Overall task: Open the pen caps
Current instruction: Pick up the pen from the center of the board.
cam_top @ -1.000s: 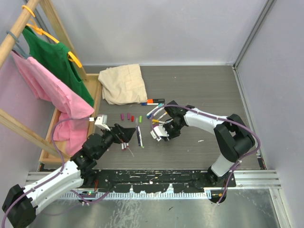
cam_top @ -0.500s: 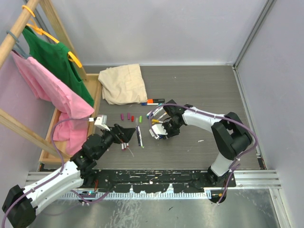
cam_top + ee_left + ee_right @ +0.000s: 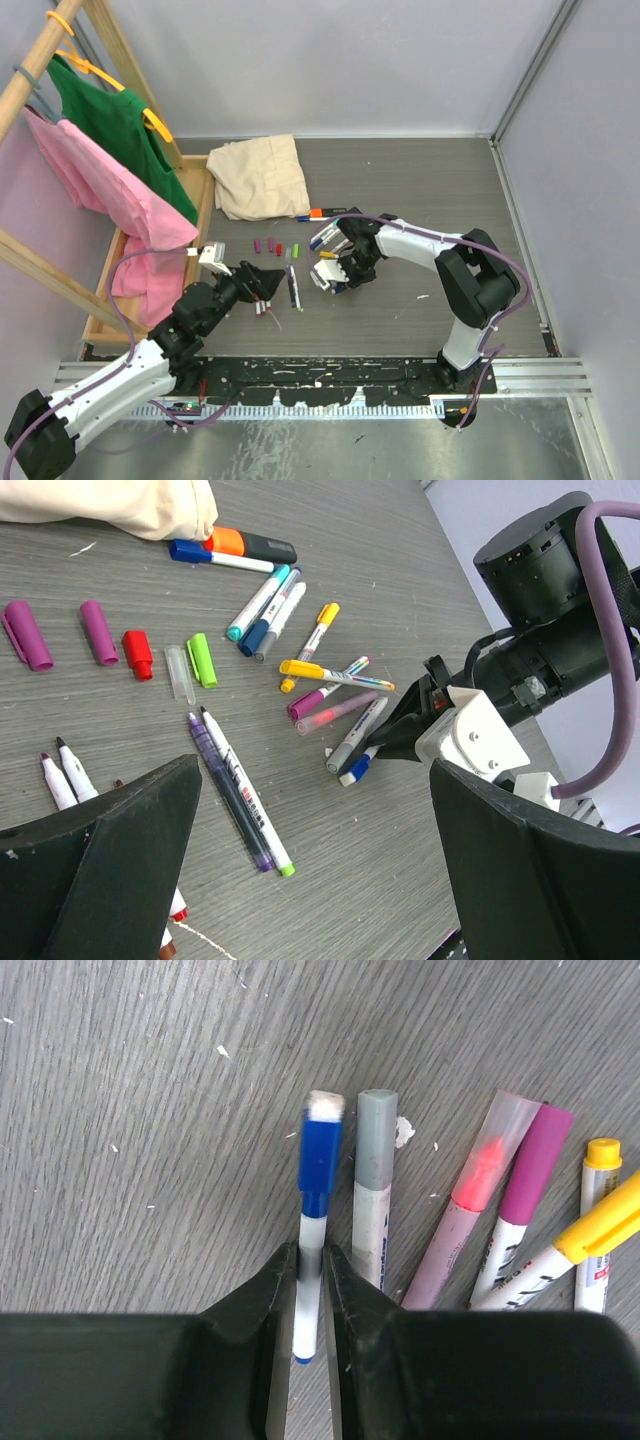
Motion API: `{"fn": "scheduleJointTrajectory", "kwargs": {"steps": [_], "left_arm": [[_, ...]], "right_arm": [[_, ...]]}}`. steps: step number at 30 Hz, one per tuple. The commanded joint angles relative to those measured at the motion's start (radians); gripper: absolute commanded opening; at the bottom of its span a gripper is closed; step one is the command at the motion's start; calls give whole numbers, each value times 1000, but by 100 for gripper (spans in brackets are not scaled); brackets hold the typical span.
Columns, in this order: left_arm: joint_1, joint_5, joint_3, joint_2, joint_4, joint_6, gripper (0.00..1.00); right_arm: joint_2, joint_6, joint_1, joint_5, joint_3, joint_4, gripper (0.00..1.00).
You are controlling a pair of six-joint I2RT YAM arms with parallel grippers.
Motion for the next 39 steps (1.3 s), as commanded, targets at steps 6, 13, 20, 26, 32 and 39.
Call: {"fn": "scheduleJointTrajectory", "kwargs": {"steps": [6,13,20,26,32,39], "left_arm": [[-1,-13,-2,-20,43,-2,98],[-1,-1,-2,-26,44,-7,98],[-2,14,-4,-24,62,-14,98],[-2,41,-5,-6,100,-18,98],[-1,73,-10,6,150,-15,98],[-2,104,-19,14,230,-1,98]], "right_arm": [[17,21,11,71,28,-15,14],[3,38,11,56,45,-27,5],[-38,48,11,22,56,-40,1],[-71,53,3,-18,63,-52,1],[-105,55,-26,-110,81,-83,1],[-132,106,-65,-240,114,-110,1]]}}
